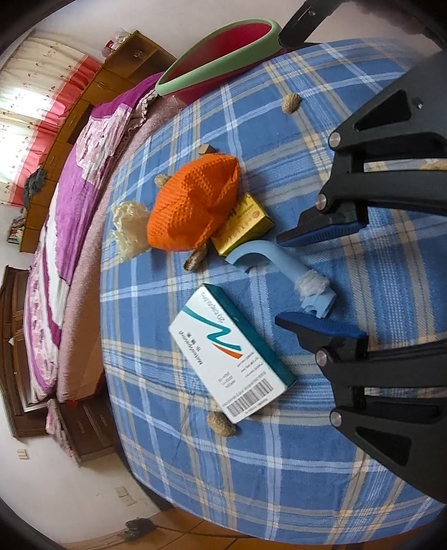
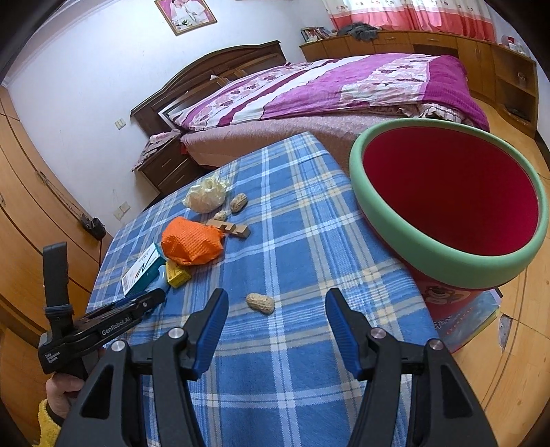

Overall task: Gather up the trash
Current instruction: 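Lower the left tool onto the blue plastic toy and grasp it, then grasp the yellow box with the right tool while the left tool holds the blue toy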

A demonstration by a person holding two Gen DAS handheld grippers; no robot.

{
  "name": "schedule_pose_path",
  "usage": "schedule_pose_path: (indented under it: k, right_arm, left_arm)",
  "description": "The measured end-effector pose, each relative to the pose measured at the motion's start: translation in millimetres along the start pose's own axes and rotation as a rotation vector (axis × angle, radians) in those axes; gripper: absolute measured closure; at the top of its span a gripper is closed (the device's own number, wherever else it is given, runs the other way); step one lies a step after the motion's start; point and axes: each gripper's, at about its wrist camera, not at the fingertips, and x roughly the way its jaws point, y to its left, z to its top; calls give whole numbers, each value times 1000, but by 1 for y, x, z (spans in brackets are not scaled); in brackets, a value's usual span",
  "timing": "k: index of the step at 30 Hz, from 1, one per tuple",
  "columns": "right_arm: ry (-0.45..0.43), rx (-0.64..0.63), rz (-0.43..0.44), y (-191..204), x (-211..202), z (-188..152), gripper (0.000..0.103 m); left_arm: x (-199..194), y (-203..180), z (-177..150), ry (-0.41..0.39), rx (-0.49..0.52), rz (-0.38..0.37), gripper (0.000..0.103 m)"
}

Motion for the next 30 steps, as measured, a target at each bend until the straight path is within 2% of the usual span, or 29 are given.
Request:
schedule_pose_path:
  k: [2, 4, 5, 10, 16, 24, 30]
  right_arm:
    - [1, -3, 0, 1, 0, 0, 41]
    - [3, -5, 0, 1, 1, 1, 41]
    - [4, -6, 0, 2, 1, 1, 41]
    - [9, -35, 8, 12, 4, 3, 41]
    - [31, -84, 27, 31, 14, 4, 41]
    - [78, -176, 63, 70, 38, 5, 41]
    - [122, -238, 81, 98, 66, 2, 41]
  left_arm:
    - [0, -2, -1, -4, 11, -1, 73]
    - [0, -4, -3, -5, 19, -16, 88]
    - [-1, -4, -3, -6, 21, -20, 89]
    - [-7, 1, -7, -14, -18, -59, 89]
    - [-26, 15, -7, -65, -82, -74, 89]
    - [-44, 49, -4, -126, -193, -49, 89]
    - [-47, 68, -6, -135, -234, -21, 89]
